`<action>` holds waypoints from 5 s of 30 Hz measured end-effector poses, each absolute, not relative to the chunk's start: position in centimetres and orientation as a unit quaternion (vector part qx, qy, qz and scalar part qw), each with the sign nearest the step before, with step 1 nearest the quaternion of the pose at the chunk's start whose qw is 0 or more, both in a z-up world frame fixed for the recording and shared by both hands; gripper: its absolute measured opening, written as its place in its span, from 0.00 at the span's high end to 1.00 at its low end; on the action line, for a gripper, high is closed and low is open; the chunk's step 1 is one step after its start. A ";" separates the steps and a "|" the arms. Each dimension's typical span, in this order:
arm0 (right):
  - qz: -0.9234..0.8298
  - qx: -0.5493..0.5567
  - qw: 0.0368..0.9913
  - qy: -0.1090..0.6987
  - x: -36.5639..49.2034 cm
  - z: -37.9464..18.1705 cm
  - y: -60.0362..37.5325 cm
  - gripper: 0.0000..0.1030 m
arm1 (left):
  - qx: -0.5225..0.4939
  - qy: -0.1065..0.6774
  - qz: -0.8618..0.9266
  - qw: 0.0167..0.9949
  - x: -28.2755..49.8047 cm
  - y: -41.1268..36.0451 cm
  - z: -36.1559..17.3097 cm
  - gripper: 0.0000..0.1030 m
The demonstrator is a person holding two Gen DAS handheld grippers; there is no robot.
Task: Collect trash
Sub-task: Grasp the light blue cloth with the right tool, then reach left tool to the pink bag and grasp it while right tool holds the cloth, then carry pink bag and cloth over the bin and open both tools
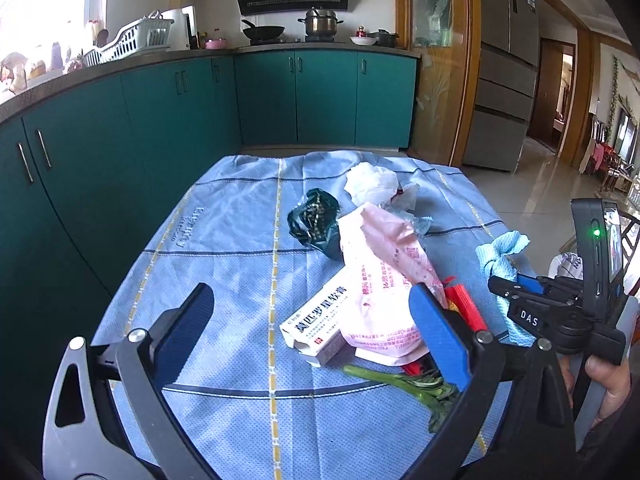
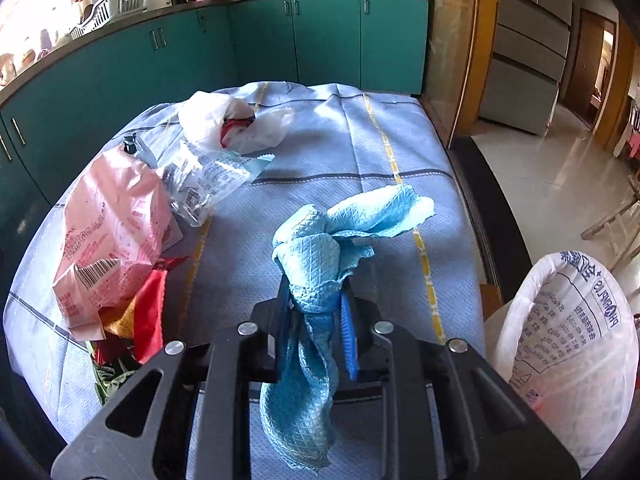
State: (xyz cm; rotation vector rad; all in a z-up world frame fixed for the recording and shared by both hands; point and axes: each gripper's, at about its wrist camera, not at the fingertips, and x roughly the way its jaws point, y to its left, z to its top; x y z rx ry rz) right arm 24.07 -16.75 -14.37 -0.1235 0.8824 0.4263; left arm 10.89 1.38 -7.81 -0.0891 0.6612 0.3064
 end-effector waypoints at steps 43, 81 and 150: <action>0.212 -0.117 0.873 0.424 22.9 -15.5 -14.7 0.61 | -0.054 0.340 0.130 0.930 11.5 0.0 -9.0 0.04; 0.198 -0.084 0.877 0.429 23.5 -15.2 -16.0 0.73 | -0.137 0.370 0.068 0.916 11.9 2.9 -10.3 0.11; 0.078 0.147 0.916 0.364 23.1 -11.4 -36.1 0.25 | 0.036 0.305 0.055 0.950 16.0 -9.3 -9.1 0.06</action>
